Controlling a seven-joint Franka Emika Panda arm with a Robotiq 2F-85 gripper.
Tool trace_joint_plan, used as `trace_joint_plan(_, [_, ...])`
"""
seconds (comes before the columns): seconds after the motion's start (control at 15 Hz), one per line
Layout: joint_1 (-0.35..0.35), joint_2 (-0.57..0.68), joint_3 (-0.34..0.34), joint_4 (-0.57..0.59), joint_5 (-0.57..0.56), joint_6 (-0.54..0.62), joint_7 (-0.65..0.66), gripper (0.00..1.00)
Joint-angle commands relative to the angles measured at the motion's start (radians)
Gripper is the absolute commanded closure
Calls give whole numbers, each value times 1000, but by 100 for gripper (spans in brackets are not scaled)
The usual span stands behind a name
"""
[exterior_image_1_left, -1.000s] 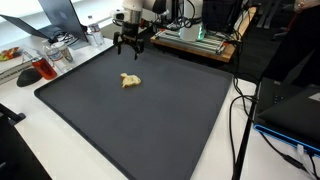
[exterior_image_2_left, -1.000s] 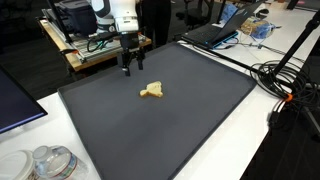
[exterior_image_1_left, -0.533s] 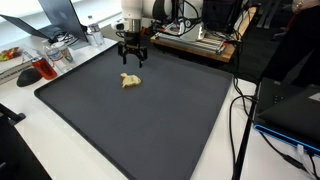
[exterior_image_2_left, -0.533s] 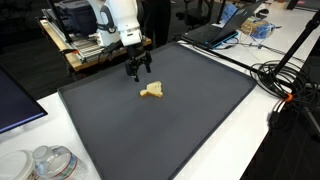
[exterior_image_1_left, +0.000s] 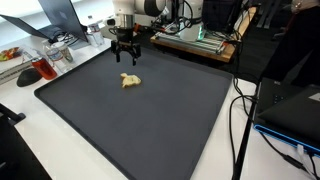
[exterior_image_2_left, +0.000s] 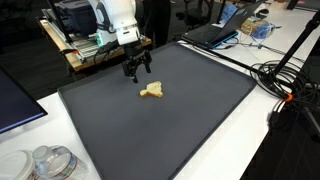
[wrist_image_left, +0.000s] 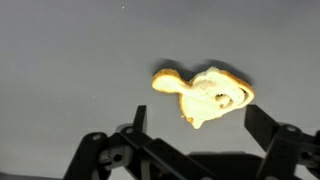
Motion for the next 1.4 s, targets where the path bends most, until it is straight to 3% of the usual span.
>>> trace_joint_plan(0.0, [-60, 30, 50, 24, 19, -12, -40, 0])
trace_joint_plan(0.13, [-106, 44, 81, 51, 21, -35, -62, 0])
trace_joint_plan(0.33, [-224, 108, 183, 115, 28, -80, -138, 0])
trace_joint_plan(0.67, [-372, 200, 337, 273, 55, -357, -278, 0])
trace_joint_plan(0.73, [-327, 185, 303, 304, 143, -411, -359, 0])
trace_joint_plan(1.0, [-204, 157, 187, 439, 266, -635, -421, 0])
trace_joint_plan(1.33, [82, 153, -87, 599, 308, -824, -361, 0])
